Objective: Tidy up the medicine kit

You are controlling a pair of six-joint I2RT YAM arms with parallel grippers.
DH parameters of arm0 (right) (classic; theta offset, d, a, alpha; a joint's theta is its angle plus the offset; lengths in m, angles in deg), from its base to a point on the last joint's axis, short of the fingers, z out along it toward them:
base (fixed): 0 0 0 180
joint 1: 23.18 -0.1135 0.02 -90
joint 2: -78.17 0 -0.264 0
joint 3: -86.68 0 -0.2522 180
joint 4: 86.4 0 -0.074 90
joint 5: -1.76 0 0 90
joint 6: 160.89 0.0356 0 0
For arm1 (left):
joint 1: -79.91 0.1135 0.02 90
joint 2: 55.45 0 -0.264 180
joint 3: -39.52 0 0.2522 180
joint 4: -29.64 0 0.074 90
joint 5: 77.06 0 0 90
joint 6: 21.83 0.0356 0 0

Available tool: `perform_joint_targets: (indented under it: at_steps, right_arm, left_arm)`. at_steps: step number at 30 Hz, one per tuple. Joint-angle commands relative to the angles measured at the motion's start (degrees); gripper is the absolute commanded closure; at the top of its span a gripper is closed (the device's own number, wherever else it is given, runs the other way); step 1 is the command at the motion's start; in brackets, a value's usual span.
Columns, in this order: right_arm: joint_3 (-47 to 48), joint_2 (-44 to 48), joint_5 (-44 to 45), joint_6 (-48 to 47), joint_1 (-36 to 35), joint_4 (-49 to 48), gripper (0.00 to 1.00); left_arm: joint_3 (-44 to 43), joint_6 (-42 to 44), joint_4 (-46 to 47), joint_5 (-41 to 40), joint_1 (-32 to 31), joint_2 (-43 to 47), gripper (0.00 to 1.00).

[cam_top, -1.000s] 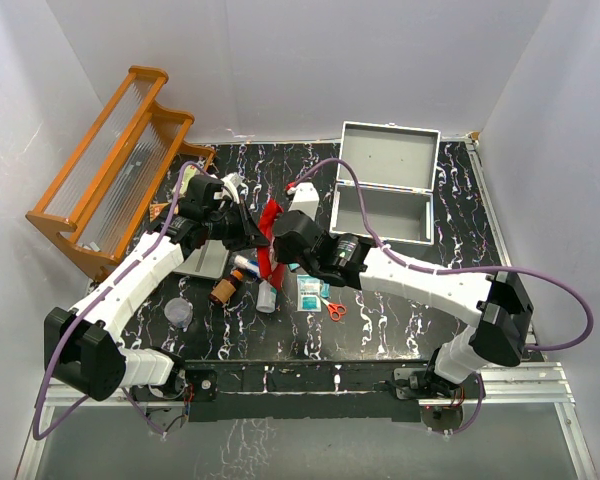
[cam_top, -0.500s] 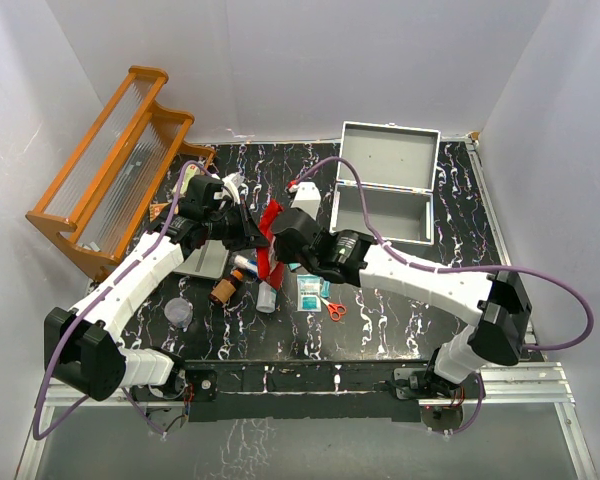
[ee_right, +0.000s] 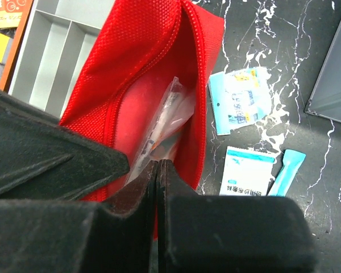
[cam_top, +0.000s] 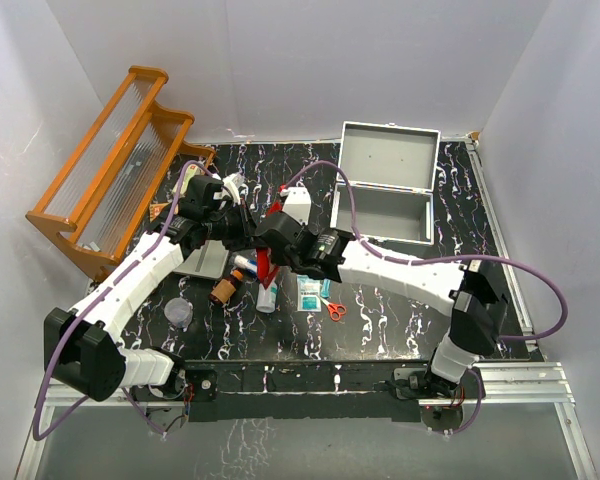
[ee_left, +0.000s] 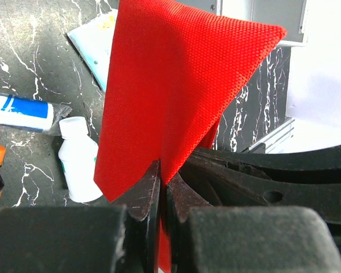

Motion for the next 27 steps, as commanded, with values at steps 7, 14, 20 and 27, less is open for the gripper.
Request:
perform_joint_targets:
  at_steps: [7,14,20,27]
  right_arm:
    - [4.39,1.71,-1.42,1.45,1.02,-0.46,0.94]
    - [-2.60,11.54,-8.49,-2.25,1.35,-8.84,0.68]
    - [-12.63,20.93,-7.58,-3.18,1.94,-15.15,0.58]
    - [-19.85,25.18,-4.26,0.32,3.46,-12.15,0.49]
  left_arm:
    - [-0.51,1.04,-1.14,1.16,-0.21,3.67,1.00]
    - [-1.16,1.24,-3.24,-1.99,-0.21,3.66,1.00]
    - [-3.42,1.69,-6.21,-6.54,-0.21,4.18,1.00]
    - [-7.61,2.72,-11.40,-15.40,-0.16,6.49,1.00]
